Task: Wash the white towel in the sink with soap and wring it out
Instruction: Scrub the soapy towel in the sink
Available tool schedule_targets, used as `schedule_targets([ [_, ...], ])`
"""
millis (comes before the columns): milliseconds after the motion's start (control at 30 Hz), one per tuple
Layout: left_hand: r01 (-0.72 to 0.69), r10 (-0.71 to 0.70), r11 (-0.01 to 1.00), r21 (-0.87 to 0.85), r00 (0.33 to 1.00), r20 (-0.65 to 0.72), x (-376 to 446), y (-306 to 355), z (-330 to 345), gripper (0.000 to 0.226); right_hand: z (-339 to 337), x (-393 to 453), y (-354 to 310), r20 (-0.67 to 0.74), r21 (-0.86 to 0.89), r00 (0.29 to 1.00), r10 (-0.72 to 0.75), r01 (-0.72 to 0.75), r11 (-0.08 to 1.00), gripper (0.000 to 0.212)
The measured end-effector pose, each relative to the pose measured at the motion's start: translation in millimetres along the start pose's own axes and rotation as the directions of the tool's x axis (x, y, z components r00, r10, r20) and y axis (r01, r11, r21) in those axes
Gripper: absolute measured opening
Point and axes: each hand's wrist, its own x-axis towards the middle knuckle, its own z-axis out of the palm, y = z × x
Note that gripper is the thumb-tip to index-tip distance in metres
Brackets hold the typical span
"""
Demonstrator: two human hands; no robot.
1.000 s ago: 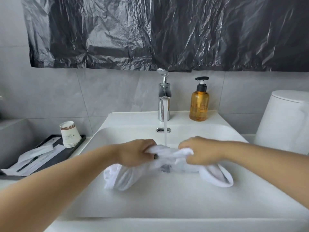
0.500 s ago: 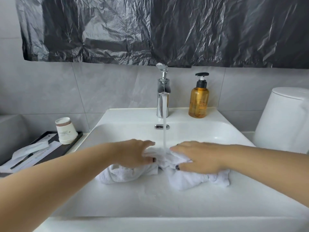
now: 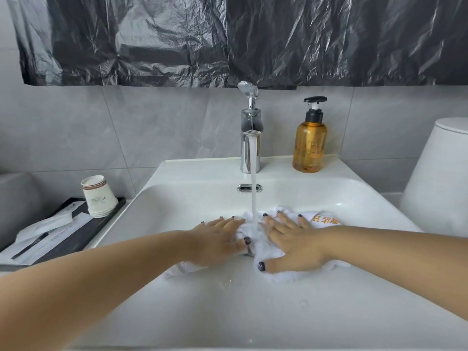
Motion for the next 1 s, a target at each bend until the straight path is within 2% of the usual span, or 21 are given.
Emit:
schedule_targets([
  [100,0.030,-0.066,0.932,-0.362,0.994,-0.087,-4,0,-6,0.043,-5,-2,8,-0.120,0.147,0.991,-0.066,0.084,0.986,0.086],
  [133,0.053,-0.105,0.889,-0.455,0.990,-0.091,-6,2,-9,0.035,-9,-4,11,-0.197,0.236,0.979,-0.056,0.102,0.966,0.078],
  [167,0.080,-0.139,0.879,-0.470,0.986,-0.094,-8,4,-14,0.030,-13,-7,16,-0.255,0.311,0.967,-0.010,0.092,0.946,0.073],
  [233,0.116,-0.169,0.908,-0.402,0.981,-0.099,-13,9,-20,0.035,-18,-10,21,-0.287,0.346,0.953,0.100,0.006,0.938,0.078],
  [300,0.149,-0.193,0.901,-0.408,0.979,-0.069,-18,14,-21,0.060,-22,-10,17,-0.232,0.290,0.959,0.162,-0.091,0.953,0.077],
  [400,0.216,-0.233,0.898,-0.382,0.972,0.003,-27,20,-23,0.092,-25,-5,11,-0.189,0.316,0.965,0.183,-0.117,0.942,0.035],
  [433,0.221,-0.229,0.906,-0.361,0.973,0.021,-29,21,-26,0.090,-26,-6,9,-0.188,0.340,0.966,0.179,-0.107,0.934,0.033],
  [533,0.159,-0.149,0.939,-0.306,0.987,0.057,-37,27,-35,0.043,-38,-23,5,-0.255,0.355,0.958,0.133,-0.035,0.934,0.035],
  [567,0.137,-0.127,0.950,-0.281,0.990,0.056,-40,28,-38,0.039,-43,-31,4,-0.301,0.363,0.946,0.124,-0.006,0.932,0.036],
  [633,0.109,-0.108,0.958,-0.267,0.994,0.016,-44,28,-44,0.040,-51,-45,7,-0.393,0.402,0.913,0.112,0.061,0.914,0.040],
  [767,0.007,-0.063,0.945,-0.327,0.985,-0.160,-57,23,-62,0.035,-65,-69,20,-0.502,0.493,0.855,0.128,0.161,0.855,0.048],
  [900,-0.111,0.001,0.950,-0.293,0.936,-0.351,-67,26,-83,0.025,-83,-85,23,-0.550,0.590,0.817,0.172,0.235,0.772,0.038],
  [1000,-0.162,0.004,0.937,-0.309,0.891,-0.455,-71,33,-94,0.026,-96,-89,22,-0.619,0.618,0.761,0.192,0.321,0.718,0.040],
])
